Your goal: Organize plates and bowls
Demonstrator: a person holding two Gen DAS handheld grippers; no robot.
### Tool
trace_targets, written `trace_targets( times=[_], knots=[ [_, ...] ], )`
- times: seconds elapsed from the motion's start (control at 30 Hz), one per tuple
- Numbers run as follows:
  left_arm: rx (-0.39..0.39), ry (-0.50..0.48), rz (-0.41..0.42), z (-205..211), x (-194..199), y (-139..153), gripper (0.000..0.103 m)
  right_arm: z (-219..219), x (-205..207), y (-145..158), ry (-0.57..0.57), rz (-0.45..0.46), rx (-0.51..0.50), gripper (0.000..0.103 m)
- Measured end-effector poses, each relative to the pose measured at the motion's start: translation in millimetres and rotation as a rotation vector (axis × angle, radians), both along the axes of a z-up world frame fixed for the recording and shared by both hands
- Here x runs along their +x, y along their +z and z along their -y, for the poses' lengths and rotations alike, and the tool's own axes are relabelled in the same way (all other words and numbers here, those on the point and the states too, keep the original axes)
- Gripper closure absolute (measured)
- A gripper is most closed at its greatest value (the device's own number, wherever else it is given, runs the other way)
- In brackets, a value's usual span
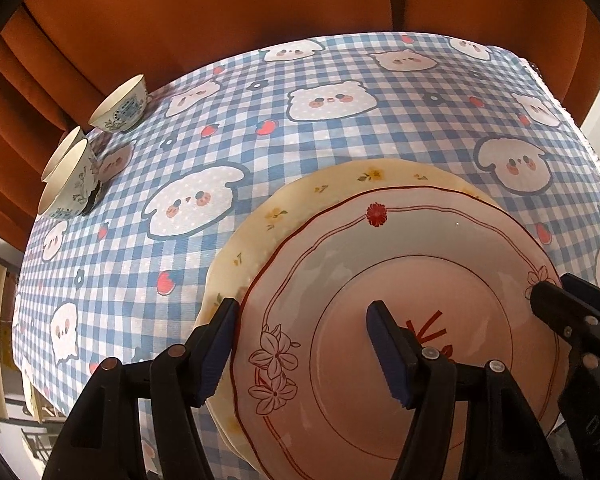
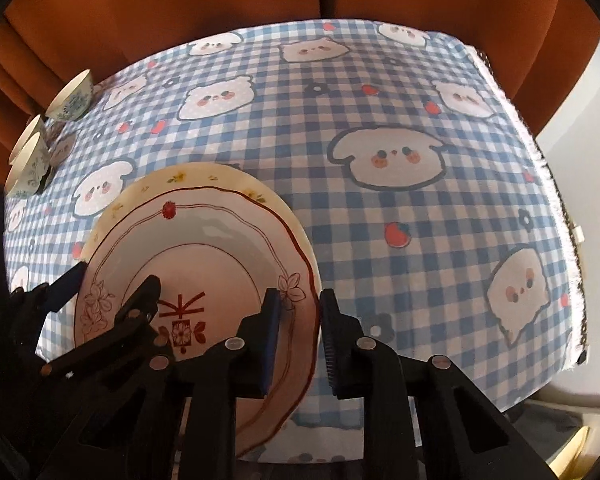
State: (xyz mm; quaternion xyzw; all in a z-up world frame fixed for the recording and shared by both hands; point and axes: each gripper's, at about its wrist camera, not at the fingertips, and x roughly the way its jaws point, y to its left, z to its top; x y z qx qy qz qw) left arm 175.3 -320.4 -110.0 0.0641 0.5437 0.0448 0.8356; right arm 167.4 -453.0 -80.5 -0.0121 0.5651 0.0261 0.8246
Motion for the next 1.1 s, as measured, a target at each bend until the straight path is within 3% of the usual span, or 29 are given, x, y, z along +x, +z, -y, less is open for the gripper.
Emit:
trace_targets(
  times=[0.77, 0.9, 1.1],
  knots=[
    [-0.074, 0.160, 0.003, -21.2, -5.4, 6.6, 0.036, -26.3, 26.9, -8.2, 0.134, 0.033, -0.076, 0.080],
    [-0.078, 0.161, 0.002, -20.0, -6.3, 8.1, 0.035, -26.7, 27.3, -9.2, 0.132, 0.027, -0.067, 0.078],
    [-0.084, 0.161, 0.005, -18.7, -8.3, 10.0, 0.034, -24.3, 24.8, -11.3, 0.137, 0.015, -0.037, 0.066]
  ],
)
